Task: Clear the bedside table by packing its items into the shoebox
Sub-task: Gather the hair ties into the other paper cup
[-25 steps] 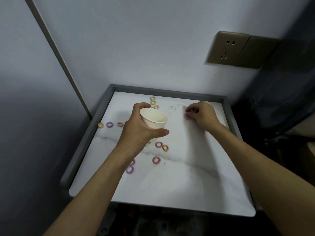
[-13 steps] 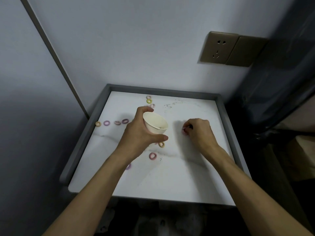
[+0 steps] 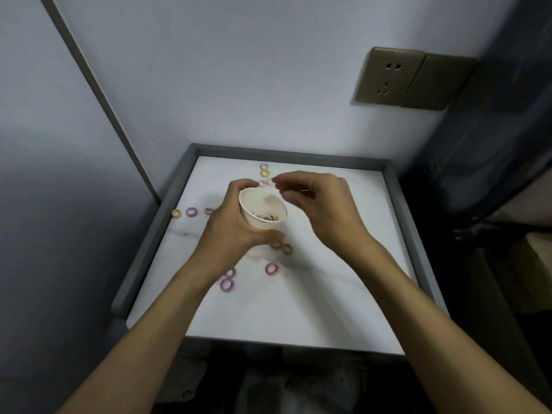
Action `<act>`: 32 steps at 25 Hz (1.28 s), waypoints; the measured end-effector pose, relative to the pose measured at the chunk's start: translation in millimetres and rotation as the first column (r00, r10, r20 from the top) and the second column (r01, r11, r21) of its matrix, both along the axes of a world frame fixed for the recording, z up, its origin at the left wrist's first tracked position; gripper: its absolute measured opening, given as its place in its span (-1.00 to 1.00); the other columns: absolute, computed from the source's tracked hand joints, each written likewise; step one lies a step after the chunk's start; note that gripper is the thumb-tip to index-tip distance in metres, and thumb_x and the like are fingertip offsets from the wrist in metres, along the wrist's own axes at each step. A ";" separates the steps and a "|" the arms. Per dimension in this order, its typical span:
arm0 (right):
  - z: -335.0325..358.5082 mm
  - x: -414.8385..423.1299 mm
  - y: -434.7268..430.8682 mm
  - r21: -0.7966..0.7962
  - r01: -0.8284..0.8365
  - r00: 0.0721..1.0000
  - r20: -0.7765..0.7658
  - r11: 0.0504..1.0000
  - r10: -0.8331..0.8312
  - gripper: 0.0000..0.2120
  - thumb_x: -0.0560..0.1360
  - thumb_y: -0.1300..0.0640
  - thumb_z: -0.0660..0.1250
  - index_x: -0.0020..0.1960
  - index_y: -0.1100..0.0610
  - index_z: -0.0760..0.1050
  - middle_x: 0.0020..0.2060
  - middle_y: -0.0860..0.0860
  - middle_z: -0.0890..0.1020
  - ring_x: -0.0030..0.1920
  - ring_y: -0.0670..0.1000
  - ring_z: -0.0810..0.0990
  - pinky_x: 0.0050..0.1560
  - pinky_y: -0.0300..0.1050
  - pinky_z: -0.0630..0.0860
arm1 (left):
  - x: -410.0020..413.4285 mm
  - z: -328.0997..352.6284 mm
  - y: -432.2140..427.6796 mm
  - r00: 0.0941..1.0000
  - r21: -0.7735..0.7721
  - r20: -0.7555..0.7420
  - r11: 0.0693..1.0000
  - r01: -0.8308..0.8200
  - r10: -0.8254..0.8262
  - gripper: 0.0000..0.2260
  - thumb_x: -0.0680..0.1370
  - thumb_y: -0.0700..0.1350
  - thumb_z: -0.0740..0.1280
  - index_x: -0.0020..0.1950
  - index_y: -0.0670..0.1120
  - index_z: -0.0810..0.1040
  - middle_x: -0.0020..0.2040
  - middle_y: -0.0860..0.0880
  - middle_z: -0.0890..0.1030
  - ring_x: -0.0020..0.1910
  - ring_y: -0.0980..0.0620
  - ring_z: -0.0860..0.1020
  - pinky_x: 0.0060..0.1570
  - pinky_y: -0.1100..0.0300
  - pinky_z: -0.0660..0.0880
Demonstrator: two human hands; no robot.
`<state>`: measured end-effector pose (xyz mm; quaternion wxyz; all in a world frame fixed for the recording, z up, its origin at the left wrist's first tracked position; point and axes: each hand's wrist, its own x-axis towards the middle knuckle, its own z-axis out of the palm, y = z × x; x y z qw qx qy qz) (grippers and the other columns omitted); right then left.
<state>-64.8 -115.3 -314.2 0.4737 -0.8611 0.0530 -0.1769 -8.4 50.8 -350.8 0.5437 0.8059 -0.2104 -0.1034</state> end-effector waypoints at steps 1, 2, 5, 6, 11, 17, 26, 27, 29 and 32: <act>-4.7 1.5 -2.8 -0.036 0.045 0.999 -0.001 0.998 -0.045 -0.78 0.48 0.29 0.38 0.03 0.04 0.67 -0.13 -0.19 0.67 -0.10 -0.25 0.62 -0.02 -0.37 0.50 | 4.0 -0.1 6.9 1.000 0.000 0.011 1.000 -0.022 0.022 -0.24 0.17 -0.05 0.67 0.23 0.21 0.36 0.02 0.40 0.52 0.01 0.37 0.50 -0.02 0.18 0.55; -10.5 2.7 -4.5 -0.099 0.056 0.997 -0.045 0.994 -0.061 -0.80 0.48 0.25 0.39 0.03 0.01 0.66 -0.11 -0.19 0.66 -0.11 -0.22 0.61 -0.03 -0.33 0.50 | 8.4 -0.6 14.0 0.999 -0.007 0.008 0.999 -0.050 0.050 -0.25 0.19 -0.06 0.68 0.25 0.19 0.36 0.03 0.36 0.52 0.03 0.35 0.50 0.00 0.18 0.55; -34.5 0.5 -0.2 -0.281 -0.157 0.934 -0.353 0.947 0.050 -0.68 0.41 0.03 0.49 0.15 -0.07 0.61 0.04 -0.09 0.59 -0.06 -0.11 0.56 0.01 -0.19 0.50 | 19.3 -1.0 30.4 0.992 -0.040 -0.017 0.992 -0.123 0.122 -0.26 0.21 -0.09 0.68 0.26 0.16 0.37 0.06 0.25 0.52 0.04 0.28 0.51 -0.05 0.21 0.58; -42.0 -1.2 3.7 -0.314 -0.246 0.895 -0.437 0.917 0.091 -0.59 0.37 -0.04 0.51 0.20 -0.08 0.58 0.06 -0.09 0.54 -0.04 -0.10 0.53 0.02 -0.18 0.48 | 21.9 -0.7 33.8 0.991 -0.044 -0.013 0.990 -0.134 0.134 -0.27 0.21 -0.09 0.68 0.25 0.16 0.37 0.05 0.25 0.51 0.02 0.32 0.50 -0.11 0.29 0.56; -58.0 -7.3 22.4 -0.344 -0.306 0.886 -0.445 0.888 0.133 -0.68 0.30 0.09 0.55 0.02 0.01 0.59 -0.06 -0.07 0.47 -0.09 -0.09 0.49 -0.03 -0.16 0.48 | 23.7 1.3 41.8 0.990 -0.050 -0.022 0.989 -0.139 0.139 -0.26 0.20 -0.08 0.68 0.25 0.13 0.37 0.05 0.22 0.50 -0.07 0.44 0.48 -0.28 0.46 0.48; -52.7 -5.0 14.0 -0.522 -0.274 0.901 -0.432 0.808 0.026 -0.79 0.40 0.34 0.30 -0.14 0.09 0.63 -0.17 0.01 0.64 -0.17 0.01 0.57 -0.18 -0.22 0.46 | 13.7 -2.4 36.2 0.996 0.007 -0.022 0.996 -0.088 0.088 -0.25 0.21 -0.10 0.67 0.28 0.11 0.37 0.10 0.20 0.51 0.10 0.14 0.50 -0.03 0.15 0.55; -17.0 5.4 4.8 -0.088 0.070 0.956 -0.278 0.994 -0.092 -0.81 0.32 0.34 0.41 -0.28 0.06 0.68 -0.42 -0.10 0.66 -0.42 -0.20 0.57 -0.36 -0.37 0.47 | 2.3 -6.4 22.5 0.999 0.136 0.017 0.989 0.049 -0.052 -0.26 0.20 -0.05 0.67 0.24 0.16 0.35 0.07 0.20 0.52 0.07 0.14 0.52 0.02 -0.04 0.58; -7.9 7.0 7.4 0.042 0.091 0.974 -0.210 0.995 -0.080 -0.81 0.31 0.34 0.42 -0.29 0.06 0.68 -0.43 -0.08 0.66 -0.42 -0.19 0.58 -0.34 -0.31 0.52 | 1.4 -6.3 20.2 0.997 0.142 0.026 0.988 0.062 -0.066 -0.26 0.19 -0.04 0.66 0.24 0.16 0.35 0.07 0.19 0.53 0.06 0.13 0.53 0.01 -0.02 0.58; 2.7 7.1 19.6 0.148 0.022 0.993 -0.120 0.989 -0.004 -0.82 0.32 0.32 0.45 -0.27 0.04 0.68 -0.39 -0.06 0.68 -0.35 -0.13 0.64 -0.24 -0.26 0.58 | -1.0 -5.3 16.4 0.997 0.123 0.017 0.990 0.075 -0.078 -0.27 0.17 -0.01 0.64 0.22 0.21 0.34 0.03 0.21 0.57 -0.01 0.20 0.57 -0.05 0.06 0.58; 0.3 4.4 38.7 0.060 -0.124 0.982 -0.138 0.991 0.131 -0.86 0.36 0.25 0.49 -0.18 0.03 0.70 -0.28 -0.09 0.71 -0.23 -0.17 0.66 -0.19 -0.38 0.51 | -1.6 -4.2 16.7 0.997 0.074 -0.019 0.995 0.071 -0.070 -0.29 0.16 -0.01 0.62 0.20 0.23 0.36 -0.01 0.20 0.61 -0.05 0.22 0.60 -0.04 0.07 0.60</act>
